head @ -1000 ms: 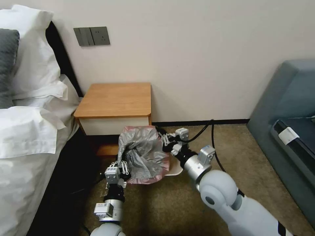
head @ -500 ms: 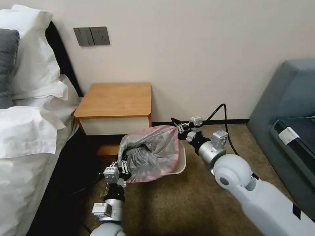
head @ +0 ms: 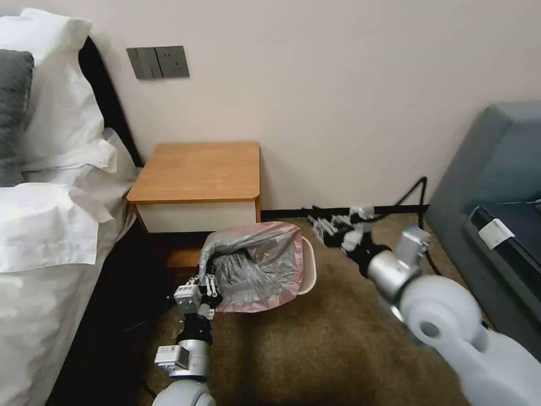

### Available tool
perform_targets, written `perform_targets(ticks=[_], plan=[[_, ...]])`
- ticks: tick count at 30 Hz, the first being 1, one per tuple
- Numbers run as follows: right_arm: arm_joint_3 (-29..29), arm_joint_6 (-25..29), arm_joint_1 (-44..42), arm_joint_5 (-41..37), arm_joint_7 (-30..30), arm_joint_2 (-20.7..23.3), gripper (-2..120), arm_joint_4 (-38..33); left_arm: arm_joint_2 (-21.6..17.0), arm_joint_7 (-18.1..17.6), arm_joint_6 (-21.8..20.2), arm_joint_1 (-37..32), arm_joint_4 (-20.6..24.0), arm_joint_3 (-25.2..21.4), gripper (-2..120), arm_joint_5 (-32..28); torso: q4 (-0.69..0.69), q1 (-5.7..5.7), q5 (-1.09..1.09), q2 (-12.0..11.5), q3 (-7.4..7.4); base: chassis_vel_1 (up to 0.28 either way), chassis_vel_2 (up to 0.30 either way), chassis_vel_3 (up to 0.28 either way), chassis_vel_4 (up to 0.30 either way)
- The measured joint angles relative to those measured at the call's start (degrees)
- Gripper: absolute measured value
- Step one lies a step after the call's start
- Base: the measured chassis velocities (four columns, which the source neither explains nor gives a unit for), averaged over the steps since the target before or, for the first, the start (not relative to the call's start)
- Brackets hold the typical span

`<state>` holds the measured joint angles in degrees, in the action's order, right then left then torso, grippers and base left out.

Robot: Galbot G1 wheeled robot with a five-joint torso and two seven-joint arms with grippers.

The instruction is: Pick up the garbage bag from the table and place it over the trash can.

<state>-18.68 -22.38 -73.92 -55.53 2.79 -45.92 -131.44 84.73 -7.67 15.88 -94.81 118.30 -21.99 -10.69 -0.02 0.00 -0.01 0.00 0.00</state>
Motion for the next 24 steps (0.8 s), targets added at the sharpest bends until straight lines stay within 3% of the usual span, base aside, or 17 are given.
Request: perform_targets(ticks=[6, 9, 14, 24], plan=[[-2.75, 1.62, -4.37, 2.49, -6.74, 2.10, 69, -0.59, 0.05, 2.40, 1.90, 0.14, -0.26, -1.58, 9, -0.26, 0.01, 0.00, 0.01, 0.00, 0.00, 0.000, 0.000, 0.000, 0.000], [-1.92, 2.31, -2.80, 4.90, -9.36, 2.13, 80, 1.49, 0.07, 3.72, 3.45, 0.14, -0.32, -2.17, 9, -0.26, 0.02, 0.00, 0.00, 0.00, 0.00, 0.000, 0.000, 0.000, 0.000], [0.73, 1.96, 1.21, 2.24, -11.34, 2.17, 98, 3.78, 0.04, 6.31, 5.50, -0.21, -0.45, -3.58, 9, -0.88, 0.03, 0.00, 0.01, 0.00, 0.00, 0.000, 0.000, 0.000, 0.000], [5.51, 1.81, 9.05, 1.63, -16.58, 2.18, 100, 9.05, 0.13, 9.20, 7.81, -1.06, -0.53, -5.39, 9, -2.07, 0.02, 0.00, 0.00, 0.00, -0.01, 0.000, 0.000, 0.000, 0.000]])
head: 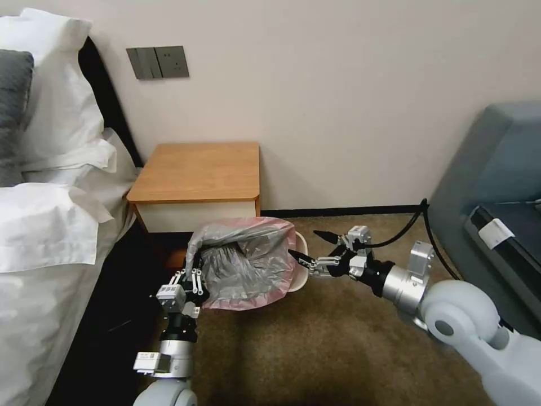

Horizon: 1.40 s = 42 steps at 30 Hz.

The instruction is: Pick up the garbage bag from the table and place it over the trash can.

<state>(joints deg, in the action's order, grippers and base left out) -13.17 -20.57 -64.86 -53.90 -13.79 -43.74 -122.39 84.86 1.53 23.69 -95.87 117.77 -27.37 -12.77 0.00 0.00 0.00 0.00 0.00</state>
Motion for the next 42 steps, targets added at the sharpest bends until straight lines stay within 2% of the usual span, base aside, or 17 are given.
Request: perform_targets(ticks=[5, 8, 9, 13, 14, 15, 17, 18, 20, 23, 25, 27, 30, 42], plan=[[2.11, 0.01, 2.63, 0.63, -0.55, -0.30, 98, 0.92, 0.03, 0.44, 0.18, -0.09, 0.00, -0.08, 9, -0.07, 0.00, 0.00, 0.01, 0.00, 0.00, 0.000, 0.000, 0.000, 0.000], [3.90, 0.08, 4.47, 1.10, -0.78, -0.79, 87, 1.72, 0.03, 0.47, 0.18, -0.08, 0.03, -0.12, 9, -0.06, 0.00, 0.00, 0.01, 0.00, 0.00, 0.000, 0.000, 0.000, 0.000], [3.90, 0.08, 4.47, 1.10, -0.78, -0.79, 87, 1.72, 0.03, 0.47, 0.18, -0.08, 0.03, -0.12, 9, -0.06, 0.00, 0.00, 0.01, 0.00, 0.00, 0.000, 0.000, 0.000, 0.000], [5.87, 0.20, 5.99, 1.84, -1.17, -1.58, 70, 2.60, -0.14, 0.49, 0.17, -0.05, 0.14, -0.36, 9, -0.11, 0.00, 0.00, 0.01, 0.00, 0.00, 0.000, 0.000, 0.000, 0.000], [5.87, 0.20, 5.99, 1.84, -1.17, -1.58, 70, 2.60, -0.14, 0.49, 0.17, -0.05, 0.14, -0.36, 9, -0.11, 0.00, 0.00, 0.01, 0.00, 0.00, 0.000, 0.000, 0.000, 0.000], [6.30, 0.23, 6.29, 2.01, -1.20, -1.85, 64, 2.73, -0.18, 0.55, 0.13, -0.03, 0.15, -0.47, 9, -0.14, 0.00, 0.00, 0.01, 0.00, 0.00, 0.000, 0.000, 0.000, 0.000], [6.76, 0.28, 6.64, 2.32, -1.19, -2.25, 57, 2.92, -0.22, 0.64, 0.01, -0.02, 0.15, -0.57, 9, -0.18, 0.00, 0.00, 0.01, 0.00, 0.00, 0.000, 0.000, 0.000, 0.000], [7.08, 0.38, 6.79, 2.56, -1.05, -2.56, 48, 2.93, -0.24, 0.66, -0.10, -0.02, 0.11, -0.63, 9, -0.24, 0.00, 0.00, 0.01, 0.00, 0.00, 0.000, 0.000, 0.000, 0.000], [7.18, 0.43, 6.82, 2.65, -0.93, -2.66, 46, 2.92, -0.25, 0.67, -0.15, -0.01, 0.05, -0.70, 9, -0.28, 0.00, 0.00, 0.01, 0.00, 0.00, 0.000, 0.000, 0.000, 0.000], [7.36, 0.57, 6.87, 2.81, -0.70, -2.98, 30, 2.51, -0.23, 0.75, -0.50, 0.04, -0.26, -0.79, 9, -0.44, 0.00, 0.00, 0.01, 0.00, 0.00, 0.000, 0.000, 0.000, 0.000], [7.37, 0.61, 6.88, 2.83, -0.69, -3.02, 27, 2.39, -0.22, 0.76, -0.60, 0.05, -0.32, -0.80, 9, -0.44, 0.00, 0.00, 0.01, 0.00, 0.00, 0.000, 0.000, 0.000, 0.000], [7.33, 0.73, 6.97, 2.85, -0.69, -3.07, 18, 2.19, -0.17, 0.80, -0.91, 0.08, -0.50, -0.81, 9, -0.46, 0.00, 0.00, 0.01, 0.00, 0.00, 0.000, 0.000, 0.000, 0.000], [7.31, 0.91, 7.03, 2.86, -0.74, -3.24, 13, 2.15, -0.15, 0.98, -1.08, 0.05, -0.69, -0.81, 9, -0.47, 0.00, 0.00, 0.01, 0.00, 0.00, 0.000, 0.000, 0.000, 0.000], [6.93, 1.20, 7.13, 2.63, -0.79, -3.35, 12, 1.35, 0.03, 1.39, -2.00, 0.00, -1.93, -0.74, 9, -0.11, 0.00, 0.00, 0.00, 0.00, 0.00, 0.000, 0.000, 0.000, 0.000]])
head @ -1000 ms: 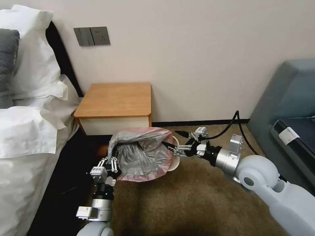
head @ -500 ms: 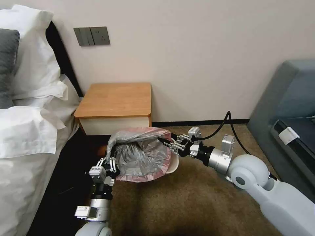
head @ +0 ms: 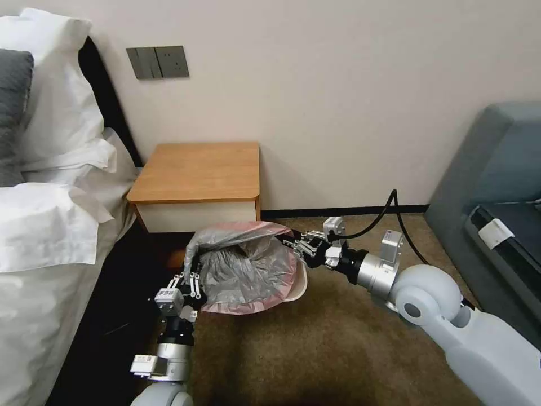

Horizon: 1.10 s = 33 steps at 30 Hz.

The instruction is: Pick up the garbage bag from the table and place it over the trash can.

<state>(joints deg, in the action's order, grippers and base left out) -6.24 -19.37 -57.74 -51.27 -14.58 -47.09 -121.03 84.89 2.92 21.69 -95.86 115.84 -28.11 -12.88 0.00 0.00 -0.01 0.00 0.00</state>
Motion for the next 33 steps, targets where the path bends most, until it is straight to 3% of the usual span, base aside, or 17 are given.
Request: perform_targets(ticks=[9, 16, 19, 22, 25, 31, 33], plan=[[-0.03, 0.14, -0.71, 3.46, -0.82, 0.86, 11, -0.38, 0.00, 0.05, -0.84, 0.13, -0.32, -0.13, 9, -0.02, 0.00, 0.00, 0.01, 0.00, 0.00, 0.000, 0.000, 0.000, 0.000], [-0.05, 1.55, -1.36, 6.87, -0.88, 0.61, 34, 0.43, -0.01, 0.29, -0.87, 0.18, -0.32, 0.01, 8, -0.13, 0.00, 0.00, 0.00, 0.00, 0.00, 0.000, 0.000, 0.000, 0.000], [-0.22, 1.84, -1.71, 7.07, -0.99, 0.65, 30, 0.43, -0.01, 0.31, -0.88, 0.18, -0.32, 0.03, 8, -0.17, 0.00, 0.00, 0.01, 0.00, 0.00, 0.000, 0.000, 0.000, 0.000], [-0.64, 2.65, -2.42, 7.48, -1.74, 0.84, 15, 0.38, 0.01, 0.36, -0.87, 0.21, -0.49, 0.01, 8, -0.20, 0.00, 0.00, 0.01, 0.00, 0.00, 0.000, 0.000, 0.000, 0.000], [-1.05, 3.00, -2.88, 7.70, -1.78, 0.95, 10, -0.12, 0.05, 0.53, -0.86, 0.22, -0.75, 0.05, 8, -0.23, 0.00, 0.00, 0.01, 0.00, 0.00, 0.000, 0.000, 0.000, 0.000], [-1.31, 3.24, -3.22, 8.20, -1.80, 1.02, 9, -0.50, 0.11, 0.63, -0.81, 0.26, -1.08, 0.07, 8, -0.24, 0.00, 0.00, 0.01, 0.00, 0.00, 0.000, 0.000, 0.000, 0.000], [-1.28, 3.95, -3.19, 8.51, -1.76, 0.94, 18, -0.41, 0.12, 0.55, -0.76, 0.31, -1.18, -0.11, 8, -0.36, 0.00, 0.00, 0.01, 0.00, 0.00, 0.000, 0.000, 0.000, 0.000]])
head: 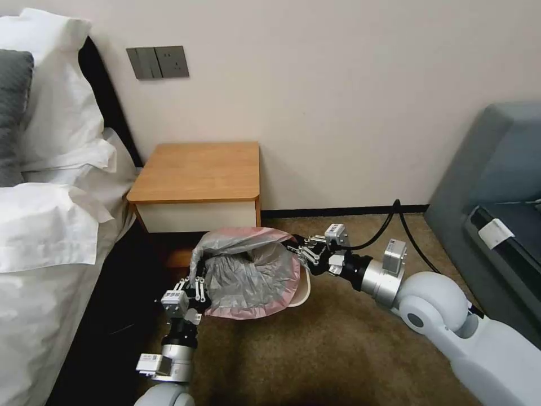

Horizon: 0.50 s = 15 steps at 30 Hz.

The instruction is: Pick up the garbage bag from the table and place it over the trash can.

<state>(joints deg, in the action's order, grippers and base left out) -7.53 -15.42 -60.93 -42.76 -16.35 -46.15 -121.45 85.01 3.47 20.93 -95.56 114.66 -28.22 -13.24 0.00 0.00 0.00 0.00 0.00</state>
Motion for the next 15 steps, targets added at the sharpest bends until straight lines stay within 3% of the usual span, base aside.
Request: perform_targets(ticks=[4, 12, 15], plan=[[0.09, 0.65, 0.08, 0.19, -0.07, -0.09, 27, 0.24, -0.02, -0.04, -0.09, 0.01, -0.23, -0.05, 8, -0.07, 0.00, 0.00, 0.00, 0.00, 0.00, 0.000, 0.000, 0.000, 0.000], [0.31, 0.81, 0.14, 0.52, -0.54, -0.36, 8, 0.78, -0.05, 0.03, -0.13, 0.09, -0.47, -0.03, 8, -0.07, 0.00, 0.00, 0.00, 0.00, 0.00, 0.000, 0.000, 0.000, 0.000], [0.41, 0.80, 0.28, 0.55, -0.37, -0.49, 7, 0.78, -0.06, 0.11, -0.14, 0.16, -0.57, -0.04, 8, -0.08, 0.00, 0.00, 0.00, 0.00, 0.00, 0.000, 0.000, 0.000, 0.000]])
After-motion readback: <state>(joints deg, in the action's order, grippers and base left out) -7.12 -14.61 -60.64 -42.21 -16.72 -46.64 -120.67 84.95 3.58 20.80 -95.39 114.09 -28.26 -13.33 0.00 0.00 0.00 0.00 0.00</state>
